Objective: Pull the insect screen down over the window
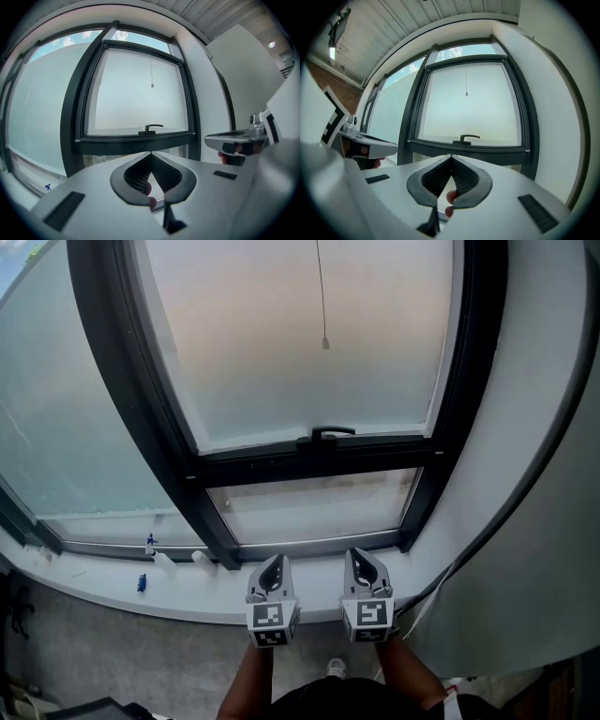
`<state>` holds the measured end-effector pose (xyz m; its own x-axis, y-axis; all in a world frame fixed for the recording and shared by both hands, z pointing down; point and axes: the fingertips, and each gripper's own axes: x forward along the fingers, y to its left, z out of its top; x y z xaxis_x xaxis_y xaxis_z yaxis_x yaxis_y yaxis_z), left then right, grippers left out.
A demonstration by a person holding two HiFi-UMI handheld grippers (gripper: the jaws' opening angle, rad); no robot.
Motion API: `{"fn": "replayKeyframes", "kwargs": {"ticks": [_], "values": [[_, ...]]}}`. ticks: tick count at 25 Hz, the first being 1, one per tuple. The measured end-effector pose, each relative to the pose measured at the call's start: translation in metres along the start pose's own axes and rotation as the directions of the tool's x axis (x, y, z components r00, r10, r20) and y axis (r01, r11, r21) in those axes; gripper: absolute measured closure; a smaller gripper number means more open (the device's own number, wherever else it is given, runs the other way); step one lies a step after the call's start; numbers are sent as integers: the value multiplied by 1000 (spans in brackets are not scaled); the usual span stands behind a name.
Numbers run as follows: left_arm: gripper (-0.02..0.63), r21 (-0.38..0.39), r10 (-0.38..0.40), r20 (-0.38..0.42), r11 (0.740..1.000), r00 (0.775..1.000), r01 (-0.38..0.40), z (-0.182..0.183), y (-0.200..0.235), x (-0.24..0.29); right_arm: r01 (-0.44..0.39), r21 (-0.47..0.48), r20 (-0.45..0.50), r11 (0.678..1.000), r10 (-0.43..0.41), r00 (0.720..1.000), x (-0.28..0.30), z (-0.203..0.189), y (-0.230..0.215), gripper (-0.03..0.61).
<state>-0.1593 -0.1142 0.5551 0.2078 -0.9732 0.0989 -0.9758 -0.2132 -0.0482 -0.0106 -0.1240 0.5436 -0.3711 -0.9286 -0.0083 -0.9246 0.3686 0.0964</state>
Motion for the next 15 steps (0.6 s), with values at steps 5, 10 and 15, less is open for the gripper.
{"fn": "replayKeyframes", "kwargs": {"ticks": [5,10,15], "values": [[611,13,11,-5,1000,1000,-10,3,-1,27,-35,-5,19,999,35,999,26,-2,-12,577],[611,26,38,-24,999,999,-37,1,1,43,-61,-35,37,998,62,997,44,5,-19,577],[611,11,37,-28,999,999,-37,0,-1,57,-53,-25,40,998,54,998,54,7,-26,577]]}}
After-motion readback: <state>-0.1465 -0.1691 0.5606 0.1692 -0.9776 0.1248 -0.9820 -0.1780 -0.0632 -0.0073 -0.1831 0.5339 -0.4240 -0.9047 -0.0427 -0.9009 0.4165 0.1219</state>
